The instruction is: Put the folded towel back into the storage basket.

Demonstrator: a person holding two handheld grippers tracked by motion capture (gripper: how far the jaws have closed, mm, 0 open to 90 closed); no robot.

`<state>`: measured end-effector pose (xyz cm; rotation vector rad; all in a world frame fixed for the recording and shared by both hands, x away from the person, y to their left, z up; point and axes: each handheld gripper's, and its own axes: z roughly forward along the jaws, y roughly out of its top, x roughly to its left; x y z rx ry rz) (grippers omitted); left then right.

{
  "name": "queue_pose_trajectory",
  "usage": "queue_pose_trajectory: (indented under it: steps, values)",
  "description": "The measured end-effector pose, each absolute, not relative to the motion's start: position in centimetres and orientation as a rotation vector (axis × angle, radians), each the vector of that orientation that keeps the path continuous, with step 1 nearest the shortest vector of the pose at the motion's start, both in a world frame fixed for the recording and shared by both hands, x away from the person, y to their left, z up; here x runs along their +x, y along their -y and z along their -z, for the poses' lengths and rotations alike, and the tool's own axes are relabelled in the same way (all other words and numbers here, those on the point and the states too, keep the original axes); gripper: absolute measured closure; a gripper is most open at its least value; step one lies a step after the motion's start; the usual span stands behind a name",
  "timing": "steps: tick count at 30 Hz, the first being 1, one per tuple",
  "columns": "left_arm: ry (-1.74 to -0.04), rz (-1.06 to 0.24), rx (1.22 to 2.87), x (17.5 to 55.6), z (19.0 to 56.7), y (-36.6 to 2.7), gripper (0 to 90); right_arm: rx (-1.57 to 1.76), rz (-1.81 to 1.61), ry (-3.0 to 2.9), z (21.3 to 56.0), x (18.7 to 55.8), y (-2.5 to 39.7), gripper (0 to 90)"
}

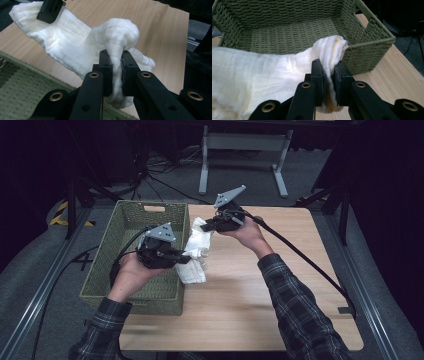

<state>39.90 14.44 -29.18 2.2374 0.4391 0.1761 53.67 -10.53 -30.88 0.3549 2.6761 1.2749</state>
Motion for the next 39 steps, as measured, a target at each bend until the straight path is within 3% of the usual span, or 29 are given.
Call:
queue_pose_trajectory:
  steps: [24, 36, 37, 39]
  values:
    - [-0.609, -0.225, 2.226, 37.8, 31.5, -22.8, 81.8, 0.238, -1.249, -2.733, 32.7, 54.2, -0.4, 80.5]
    - [-0.583, -0.169, 2.258, 37.6, 33.2, -22.3, 81.1, 0.21, -1.203, -2.764, 33.6, 53.8, -0.9, 80.5]
    - [-0.578, -0.166, 2.257, 37.7, 33.2, -22.2, 80.6, 0.207, -1.201, -2.764, 33.7, 53.8, -0.9, 80.4]
    - [-0.578, -0.175, 2.249, 37.7, 33.2, -22.2, 70.3, 0.202, -1.209, -2.763, 33.8, 53.8, -1.0, 80.5]
